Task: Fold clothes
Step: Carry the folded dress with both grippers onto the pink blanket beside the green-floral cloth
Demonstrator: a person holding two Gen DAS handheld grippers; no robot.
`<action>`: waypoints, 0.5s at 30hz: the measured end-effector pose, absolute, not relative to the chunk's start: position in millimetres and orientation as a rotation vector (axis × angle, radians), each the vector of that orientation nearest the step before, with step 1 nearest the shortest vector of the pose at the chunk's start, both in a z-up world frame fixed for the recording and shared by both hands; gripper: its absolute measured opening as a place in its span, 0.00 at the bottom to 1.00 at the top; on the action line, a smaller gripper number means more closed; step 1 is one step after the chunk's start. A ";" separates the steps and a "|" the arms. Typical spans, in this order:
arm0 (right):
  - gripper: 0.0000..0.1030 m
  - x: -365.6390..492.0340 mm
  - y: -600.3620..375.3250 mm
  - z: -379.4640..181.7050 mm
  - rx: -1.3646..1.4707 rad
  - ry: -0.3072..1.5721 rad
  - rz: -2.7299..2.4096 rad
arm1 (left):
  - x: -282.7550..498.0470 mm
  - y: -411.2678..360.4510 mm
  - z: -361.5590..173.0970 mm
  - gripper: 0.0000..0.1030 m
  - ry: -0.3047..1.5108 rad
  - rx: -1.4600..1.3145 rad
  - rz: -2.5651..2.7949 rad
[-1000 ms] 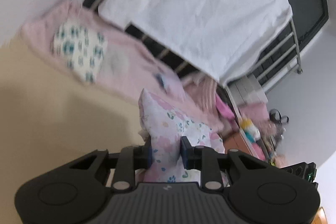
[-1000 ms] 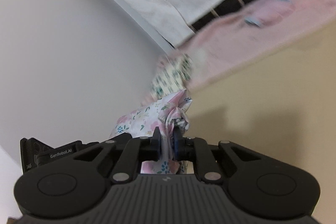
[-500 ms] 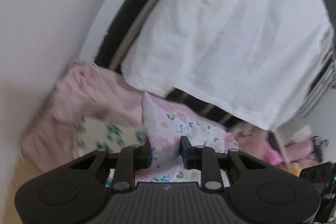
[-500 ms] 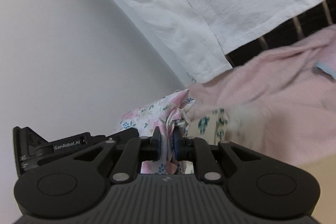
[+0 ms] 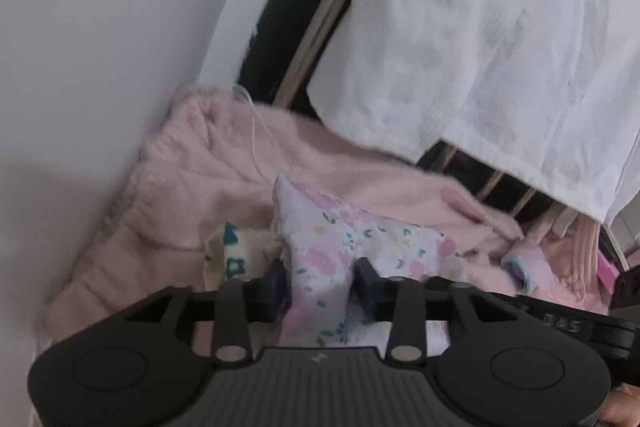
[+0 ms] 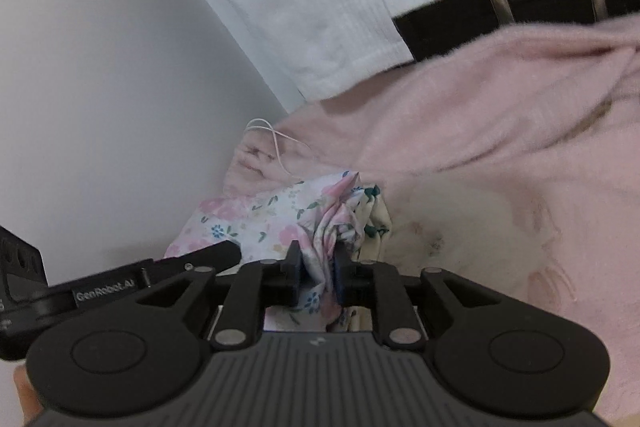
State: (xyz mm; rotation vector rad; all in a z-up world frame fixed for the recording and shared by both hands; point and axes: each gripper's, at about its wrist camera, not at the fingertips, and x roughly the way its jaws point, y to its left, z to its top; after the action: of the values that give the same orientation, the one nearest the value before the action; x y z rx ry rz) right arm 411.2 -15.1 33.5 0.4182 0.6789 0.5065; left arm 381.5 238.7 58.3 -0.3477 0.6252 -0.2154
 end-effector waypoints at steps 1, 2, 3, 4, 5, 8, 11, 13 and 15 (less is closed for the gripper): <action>0.29 408.0 -18.7 38.0 0.415 0.658 0.512 | 378.1 237.9 64.2 0.51 0.612 -0.329 -0.190; 0.33 404.6 -23.3 43.0 0.416 0.632 0.519 | 373.4 234.8 71.7 0.54 0.589 -0.301 -0.158; 0.36 400.5 -29.3 49.0 0.422 0.598 0.520 | 369.1 231.3 78.7 0.54 0.564 -0.261 -0.132; 0.38 397.9 -34.7 54.0 0.431 0.572 0.509 | 364.9 227.8 85.7 0.54 0.540 -0.221 -0.106; 0.38 397.3 -38.7 57.5 0.445 0.554 0.497 | 362.3 226.2 89.9 0.54 0.522 -0.207 -0.090; 0.36 400.5 -42.1 59.5 0.485 0.546 0.520 | 359.5 221.2 91.7 0.48 0.482 -0.226 -0.083; 0.15 405.0 -26.6 54.8 0.423 0.550 0.504 | 361.6 214.3 86.9 0.28 0.471 -0.218 -0.068; 0.14 409.5 -14.1 47.8 0.367 0.564 0.470 | 370.0 207.0 74.4 0.28 0.505 -0.171 -0.045; 0.15 411.6 -9.2 40.0 0.349 0.581 0.455 | 376.2 208.6 62.8 0.30 0.522 -0.177 -0.041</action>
State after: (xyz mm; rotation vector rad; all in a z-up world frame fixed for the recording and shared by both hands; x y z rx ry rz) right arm 411.6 -9.2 40.0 0.3486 0.5815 0.4545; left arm 376.2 208.6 62.8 -0.1772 0.5219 -0.0414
